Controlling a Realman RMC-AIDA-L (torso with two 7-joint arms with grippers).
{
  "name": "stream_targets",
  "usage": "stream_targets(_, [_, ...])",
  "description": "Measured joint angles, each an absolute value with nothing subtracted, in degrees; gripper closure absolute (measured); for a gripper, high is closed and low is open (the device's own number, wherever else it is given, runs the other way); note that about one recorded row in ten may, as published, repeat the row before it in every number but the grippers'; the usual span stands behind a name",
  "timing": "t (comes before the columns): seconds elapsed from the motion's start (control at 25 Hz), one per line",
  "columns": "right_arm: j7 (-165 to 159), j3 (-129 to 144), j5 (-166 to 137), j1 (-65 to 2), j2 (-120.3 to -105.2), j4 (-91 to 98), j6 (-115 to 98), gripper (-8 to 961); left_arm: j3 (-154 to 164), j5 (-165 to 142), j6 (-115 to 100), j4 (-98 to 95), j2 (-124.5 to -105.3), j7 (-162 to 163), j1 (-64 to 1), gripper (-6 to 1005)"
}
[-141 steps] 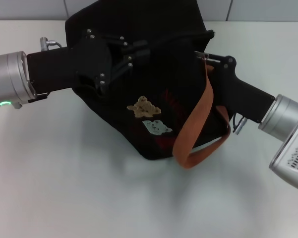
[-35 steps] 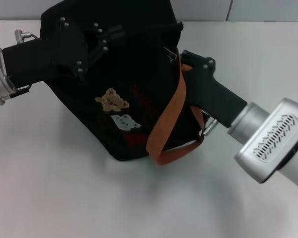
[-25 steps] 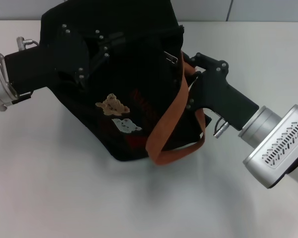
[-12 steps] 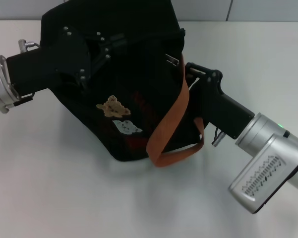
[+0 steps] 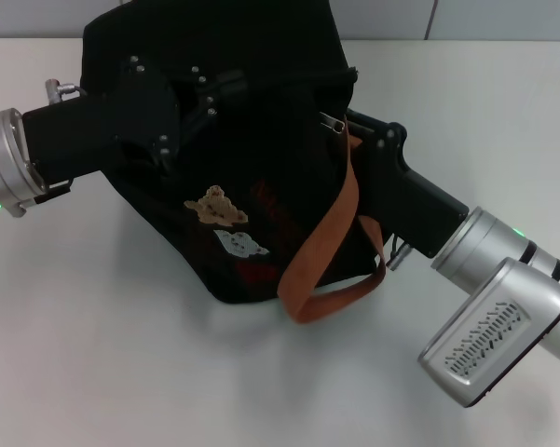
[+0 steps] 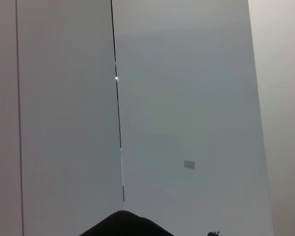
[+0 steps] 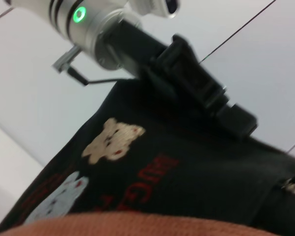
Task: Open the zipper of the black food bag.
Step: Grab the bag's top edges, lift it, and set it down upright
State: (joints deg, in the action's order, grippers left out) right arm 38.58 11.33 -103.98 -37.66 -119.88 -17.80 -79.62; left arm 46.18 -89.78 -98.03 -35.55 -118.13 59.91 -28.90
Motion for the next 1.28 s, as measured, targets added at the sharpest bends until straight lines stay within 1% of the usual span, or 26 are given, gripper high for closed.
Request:
stream_targets(0.4, [37.6, 6.2, -104.0, -37.3, -119.89, -19.0, -79.9, 548, 46.2, -89.8, -98.2, -35.1, -118.12, 59.4, -28.3, 977])
stream_targets(1.0, [36.6, 6.6, -104.8, -36.8, -119.88, -18.3, -76.4, 547, 45.8, -89.6, -99.0, -35.1, -117.73, 59.0, -27.7, 977])
stream_targets(1.28, [36.6, 6.4, -107.5, -36.6, -119.88, -18.5, -75.4, 548, 45.7, -89.3, -99.1, -35.1, -117.99, 58.9, -28.1, 978])
